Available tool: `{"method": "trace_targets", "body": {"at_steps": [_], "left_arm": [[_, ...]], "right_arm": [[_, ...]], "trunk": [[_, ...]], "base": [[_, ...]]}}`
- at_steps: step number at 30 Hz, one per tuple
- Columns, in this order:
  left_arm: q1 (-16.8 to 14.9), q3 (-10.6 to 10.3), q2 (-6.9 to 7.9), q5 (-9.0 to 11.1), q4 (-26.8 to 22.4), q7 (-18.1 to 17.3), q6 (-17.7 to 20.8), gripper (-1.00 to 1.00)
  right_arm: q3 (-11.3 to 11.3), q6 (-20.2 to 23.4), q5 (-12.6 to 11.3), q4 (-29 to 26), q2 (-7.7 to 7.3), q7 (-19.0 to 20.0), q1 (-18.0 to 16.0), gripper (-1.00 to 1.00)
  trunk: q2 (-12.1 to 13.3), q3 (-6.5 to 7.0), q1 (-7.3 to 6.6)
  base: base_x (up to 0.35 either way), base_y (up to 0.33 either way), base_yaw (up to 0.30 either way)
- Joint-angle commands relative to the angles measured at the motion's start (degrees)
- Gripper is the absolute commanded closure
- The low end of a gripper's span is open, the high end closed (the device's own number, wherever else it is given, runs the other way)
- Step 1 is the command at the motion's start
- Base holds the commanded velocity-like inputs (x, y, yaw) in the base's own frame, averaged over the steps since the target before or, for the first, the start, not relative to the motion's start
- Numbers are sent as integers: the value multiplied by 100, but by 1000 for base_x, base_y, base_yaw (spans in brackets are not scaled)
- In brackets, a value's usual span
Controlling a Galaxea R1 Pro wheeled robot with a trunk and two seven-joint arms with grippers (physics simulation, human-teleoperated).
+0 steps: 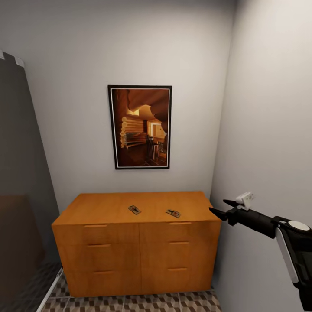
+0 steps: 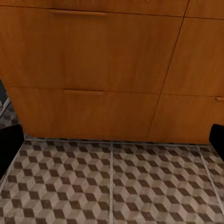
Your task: Take the four mousetraps from the cabinet in the bathroom and place them on the bathroom floor. Make sure all four end up on the same floor surface, and ensure that at least two of them are either under or directly next to the same bathroom sink.
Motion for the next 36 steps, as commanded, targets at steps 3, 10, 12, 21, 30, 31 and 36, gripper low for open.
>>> {"method": "trace_targets", "body": {"at_steps": [3,10,12,21,30,31,36], "left_arm": [[-1,13,1,49,3,-59,-8,-100],[-3,13,1,49,5,-59,-8,-100],[-1,13,1,49,5,-59,-8,-100],[-2,12,1,49,5,-59,-8,-100],[-2,-7,13,35,5,-83,-8,-100],[-1,-10,14,33,5,-85,-8,-100],[-4,-19,25,20,2,-98,-8,-100]], "right_arm": [[6,45,-18,61,1,-30,-3,-100],[35,45,-18,362,13,-75,-3,-100],[51,45,-18,459,15,-81,-3,-100],[143,37,-18,909,28,-232,-3,-100],[152,36,-18,1014,35,-335,-3,-100],[152,36,-18,1016,36,-337,-3,-100],[152,36,-18,1028,36,-346,-3,-100]], "trunk": [[-4,-3,4],[-4,-3,4],[-4,-3,4],[-4,-3,4],[-4,-3,4],[-4,-3,4],[-4,-3,4]], "base": [[274,0,0],[270,0,0],[110,0,0],[27,0,0],[2,0,0],[0,0,0],[0,0,0]]}}
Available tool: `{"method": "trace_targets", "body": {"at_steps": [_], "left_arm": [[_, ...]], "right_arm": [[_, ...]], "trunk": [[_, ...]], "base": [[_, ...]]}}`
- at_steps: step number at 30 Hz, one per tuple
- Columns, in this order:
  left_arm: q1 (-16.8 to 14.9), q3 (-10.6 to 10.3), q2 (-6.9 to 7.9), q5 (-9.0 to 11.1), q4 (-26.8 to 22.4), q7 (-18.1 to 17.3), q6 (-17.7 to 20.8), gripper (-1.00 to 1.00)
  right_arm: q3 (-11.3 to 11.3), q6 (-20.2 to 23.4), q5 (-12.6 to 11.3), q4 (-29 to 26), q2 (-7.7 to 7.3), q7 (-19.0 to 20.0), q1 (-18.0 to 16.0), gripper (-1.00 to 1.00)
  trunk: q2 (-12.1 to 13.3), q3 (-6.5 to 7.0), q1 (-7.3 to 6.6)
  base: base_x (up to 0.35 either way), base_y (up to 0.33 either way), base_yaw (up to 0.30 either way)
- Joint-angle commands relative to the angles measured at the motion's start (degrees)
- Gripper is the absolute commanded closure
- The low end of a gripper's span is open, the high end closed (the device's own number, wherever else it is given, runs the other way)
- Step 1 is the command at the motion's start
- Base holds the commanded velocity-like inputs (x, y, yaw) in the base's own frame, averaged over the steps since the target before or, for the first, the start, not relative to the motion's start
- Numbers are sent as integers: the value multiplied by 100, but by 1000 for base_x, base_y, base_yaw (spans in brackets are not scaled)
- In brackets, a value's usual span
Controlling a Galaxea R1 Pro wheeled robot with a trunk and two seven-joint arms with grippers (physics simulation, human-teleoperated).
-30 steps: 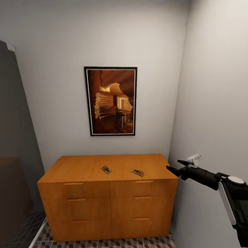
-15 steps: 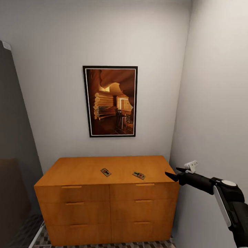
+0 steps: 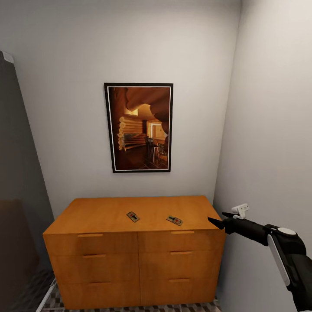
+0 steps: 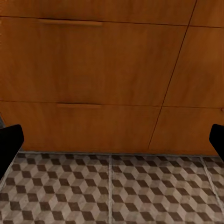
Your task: Take the four mousetraps from the cabinet in the bathroom and place them on the bathroom floor. Make sure all four end up on the same floor surface, and ensure that at least two of them are either under or directly next to the same bathroom sink.
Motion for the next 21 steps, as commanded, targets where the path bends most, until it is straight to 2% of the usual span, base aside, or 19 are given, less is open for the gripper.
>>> {"method": "trace_targets", "body": {"at_steps": [1,4,7,13,21], "left_arm": [[-2,15,11,44,8,-60,-8,-100],[1,14,76,42,14,-61,-8,-100],[2,9,214,40,60,-61,-8,-100],[52,9,420,40,384,-61,-8,-100],[407,12,622,40,496,-59,-8,-100]], "right_arm": [[-6,44,-17,0,1,12,-3,-100],[-6,44,-17,2,1,9,-3,-100],[-6,44,-17,3,1,7,-3,-100],[-6,36,-23,-1,1,6,-3,-100],[64,-19,-20,-4,1,2,-3,-100]], "trunk": [[-4,-3,2],[-4,-3,2],[-4,-3,2],[-4,-3,2],[-4,-3,2]], "base": [[0,0,0],[0,0,0],[0,0,0],[0,0,0],[0,0,0]]}}
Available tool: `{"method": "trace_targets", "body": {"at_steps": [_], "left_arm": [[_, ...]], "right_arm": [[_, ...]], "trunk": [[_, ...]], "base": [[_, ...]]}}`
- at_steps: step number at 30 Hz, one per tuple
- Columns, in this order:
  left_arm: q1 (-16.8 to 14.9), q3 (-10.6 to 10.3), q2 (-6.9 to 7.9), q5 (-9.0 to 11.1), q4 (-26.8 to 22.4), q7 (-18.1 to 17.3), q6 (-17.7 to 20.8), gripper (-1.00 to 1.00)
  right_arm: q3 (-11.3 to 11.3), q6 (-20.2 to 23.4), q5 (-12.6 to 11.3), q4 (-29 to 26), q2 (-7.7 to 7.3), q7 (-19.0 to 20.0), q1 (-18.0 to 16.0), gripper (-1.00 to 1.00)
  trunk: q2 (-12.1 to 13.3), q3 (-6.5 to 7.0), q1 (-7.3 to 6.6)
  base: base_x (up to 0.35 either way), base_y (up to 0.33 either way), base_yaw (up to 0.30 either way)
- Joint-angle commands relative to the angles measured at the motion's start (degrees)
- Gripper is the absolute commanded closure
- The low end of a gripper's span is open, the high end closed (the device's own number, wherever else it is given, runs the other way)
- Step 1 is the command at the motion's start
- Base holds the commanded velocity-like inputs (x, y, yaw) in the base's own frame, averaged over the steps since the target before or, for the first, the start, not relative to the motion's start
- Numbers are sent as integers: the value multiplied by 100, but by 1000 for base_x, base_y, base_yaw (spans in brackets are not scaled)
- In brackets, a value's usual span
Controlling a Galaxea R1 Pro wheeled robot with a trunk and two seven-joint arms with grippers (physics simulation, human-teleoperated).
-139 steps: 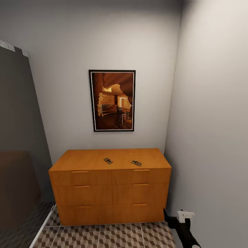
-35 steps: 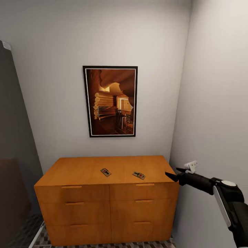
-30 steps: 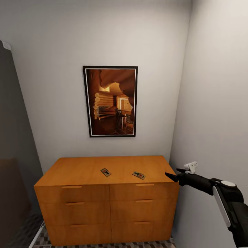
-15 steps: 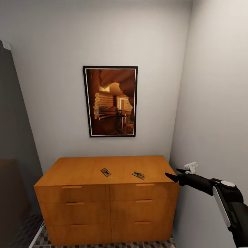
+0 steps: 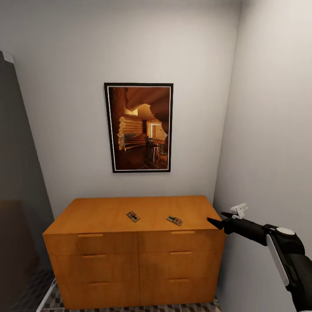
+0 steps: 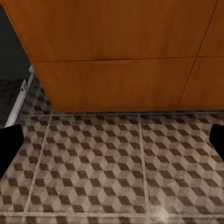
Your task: Take the four mousetraps from the cabinet in the bathroom and place them on the bathroom floor. Make sure all four end up on the same floor surface, and ensure that at least two of them are either under or directly next to the same bathroom sink.
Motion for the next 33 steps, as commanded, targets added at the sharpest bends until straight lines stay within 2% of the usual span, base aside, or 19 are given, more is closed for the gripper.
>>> {"method": "trace_targets", "body": {"at_steps": [1,9,14,26,33], "left_arm": [[23,13,30,40,25,-59,-21,-100],[221,15,191,49,24,-57,-21,-100],[245,16,212,55,18,-57,-21,-100],[257,42,187,66,-1,-51,-21,-100],[257,46,41,62,0,-54,-21,-100]], "right_arm": [[16,22,-16,0,0,13,-3,-100],[122,-265,-14,4,0,-86,-3,-100],[131,-332,-17,4,0,-165,-3,-100],[147,-644,-19,4,0,-207,-3,-100],[217,-657,-15,6,0,-209,-3,-100]], "trunk": [[-5,-2,2],[-5,-2,2],[-5,-2,2],[-5,-2,2],[-5,-2,2]], "base": [[0,0,0],[0,0,0],[0,0,0],[0,0,0],[0,0,0]]}}
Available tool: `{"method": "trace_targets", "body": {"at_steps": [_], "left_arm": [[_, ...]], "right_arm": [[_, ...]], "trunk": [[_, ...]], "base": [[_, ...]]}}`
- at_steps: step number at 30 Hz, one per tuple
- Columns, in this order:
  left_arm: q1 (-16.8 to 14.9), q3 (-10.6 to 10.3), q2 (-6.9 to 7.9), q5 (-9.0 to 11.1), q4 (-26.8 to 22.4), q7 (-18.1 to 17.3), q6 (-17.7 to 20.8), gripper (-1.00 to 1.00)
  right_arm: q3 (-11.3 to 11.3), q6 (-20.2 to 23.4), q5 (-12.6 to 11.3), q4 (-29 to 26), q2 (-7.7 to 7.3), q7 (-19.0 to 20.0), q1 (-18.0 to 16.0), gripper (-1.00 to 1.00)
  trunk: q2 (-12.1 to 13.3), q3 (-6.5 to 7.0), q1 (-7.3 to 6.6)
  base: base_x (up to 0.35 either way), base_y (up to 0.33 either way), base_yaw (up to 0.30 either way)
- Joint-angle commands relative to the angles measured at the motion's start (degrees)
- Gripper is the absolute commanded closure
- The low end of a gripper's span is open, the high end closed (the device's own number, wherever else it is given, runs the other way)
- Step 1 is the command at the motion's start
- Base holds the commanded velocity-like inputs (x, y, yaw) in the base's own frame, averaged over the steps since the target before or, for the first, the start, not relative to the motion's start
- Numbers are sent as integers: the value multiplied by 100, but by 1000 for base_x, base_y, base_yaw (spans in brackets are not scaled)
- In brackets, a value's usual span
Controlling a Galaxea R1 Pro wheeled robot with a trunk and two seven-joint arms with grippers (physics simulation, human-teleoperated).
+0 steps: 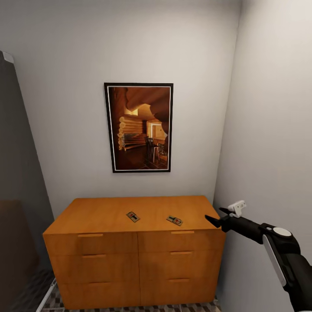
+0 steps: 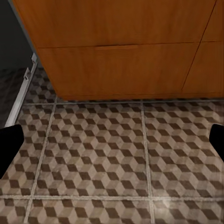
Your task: Take the four mousetraps from the cabinet in the bathroom and place them on the bathroom floor. Make sure all four end up on the same floor surface, and ensure that at least two of them are either under or directly next to the same bathroom sink.
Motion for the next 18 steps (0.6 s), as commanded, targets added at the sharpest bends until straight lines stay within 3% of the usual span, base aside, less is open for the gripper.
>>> {"method": "trace_targets", "body": {"at_steps": [1,9,18], "left_arm": [[-1,21,-6,52,9,-60,-13,-100],[-1,10,-38,48,10,-62,-13,-100],[-1,9,-42,48,10,-62,-13,-100]], "right_arm": [[-1,44,-17,-2,1,19,-2,-100],[17,40,-19,-2,3,25,-2,-100],[23,42,-21,-2,1,35,-2,-100]], "trunk": [[-3,-1,2],[-3,-1,2],[-3,-1,2]], "base": [[0,0,0],[28,0,0],[186,0,0]]}}
